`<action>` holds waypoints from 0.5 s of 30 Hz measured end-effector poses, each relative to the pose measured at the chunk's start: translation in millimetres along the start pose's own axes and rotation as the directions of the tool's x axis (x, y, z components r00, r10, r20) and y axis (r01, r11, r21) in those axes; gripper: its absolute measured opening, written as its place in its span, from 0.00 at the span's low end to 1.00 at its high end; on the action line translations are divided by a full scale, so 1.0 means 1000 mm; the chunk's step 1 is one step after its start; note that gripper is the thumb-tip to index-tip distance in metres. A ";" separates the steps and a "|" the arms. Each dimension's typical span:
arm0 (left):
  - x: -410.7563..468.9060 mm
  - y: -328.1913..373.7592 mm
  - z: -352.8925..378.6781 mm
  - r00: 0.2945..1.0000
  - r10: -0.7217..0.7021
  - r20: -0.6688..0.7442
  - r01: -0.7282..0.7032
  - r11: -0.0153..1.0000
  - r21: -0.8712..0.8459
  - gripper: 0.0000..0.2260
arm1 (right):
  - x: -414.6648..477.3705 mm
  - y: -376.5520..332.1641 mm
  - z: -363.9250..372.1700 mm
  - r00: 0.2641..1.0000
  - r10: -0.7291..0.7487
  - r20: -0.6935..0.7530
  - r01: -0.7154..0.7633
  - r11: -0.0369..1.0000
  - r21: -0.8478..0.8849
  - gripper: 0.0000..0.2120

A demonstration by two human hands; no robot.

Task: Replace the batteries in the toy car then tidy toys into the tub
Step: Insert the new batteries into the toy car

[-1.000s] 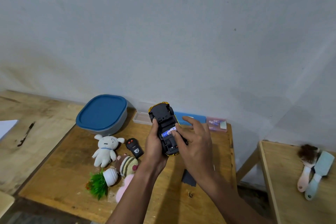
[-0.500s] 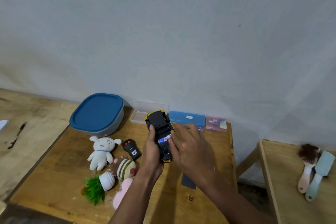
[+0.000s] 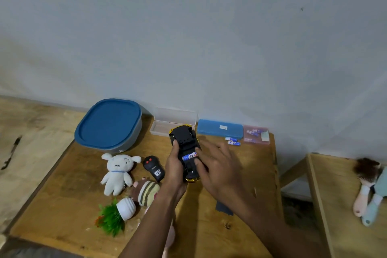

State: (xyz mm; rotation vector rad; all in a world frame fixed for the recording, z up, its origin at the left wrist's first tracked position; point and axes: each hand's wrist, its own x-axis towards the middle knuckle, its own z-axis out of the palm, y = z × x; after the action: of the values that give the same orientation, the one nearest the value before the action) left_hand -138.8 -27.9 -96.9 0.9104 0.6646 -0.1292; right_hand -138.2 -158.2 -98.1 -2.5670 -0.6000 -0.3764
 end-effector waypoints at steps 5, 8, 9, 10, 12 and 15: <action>0.014 -0.011 -0.016 0.998 -0.031 -0.057 0.033 0.999 0.040 0.24 | -0.017 0.015 0.030 0.983 0.177 0.051 -0.183 0.971 0.152 0.19; 0.019 -0.017 -0.022 0.997 -0.049 -0.066 0.053 0.997 0.048 0.23 | -0.019 0.034 0.036 0.932 0.323 0.167 -0.350 0.922 0.167 0.21; 0.021 -0.019 -0.023 0.996 -0.055 -0.064 0.058 0.998 0.039 0.23 | -0.019 0.040 0.036 0.920 0.342 0.192 -0.377 0.905 0.197 0.20; 0.022 -0.020 -0.023 0.996 -0.060 -0.062 0.062 0.998 0.030 0.23 | -0.017 0.046 0.036 0.913 0.354 0.204 -0.396 0.890 0.226 0.19; 0.022 -0.020 -0.023 0.997 -0.071 -0.041 0.072 0.997 0.009 0.23 | -0.011 0.059 0.037 0.905 0.379 0.191 -0.416 0.881 0.225 0.15; 0.021 -0.018 -0.021 0.996 -0.092 0.022 0.092 0.996 -0.004 0.23 | 0.000 0.084 0.048 0.845 0.505 0.176 -0.525 0.846 0.094 0.12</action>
State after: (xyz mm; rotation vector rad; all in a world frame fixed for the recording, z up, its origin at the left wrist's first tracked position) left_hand -138.9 -19.7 -130.4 0.8730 0.6865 -0.2193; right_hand -90.7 -200.5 -170.9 -2.5044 0.0404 0.0395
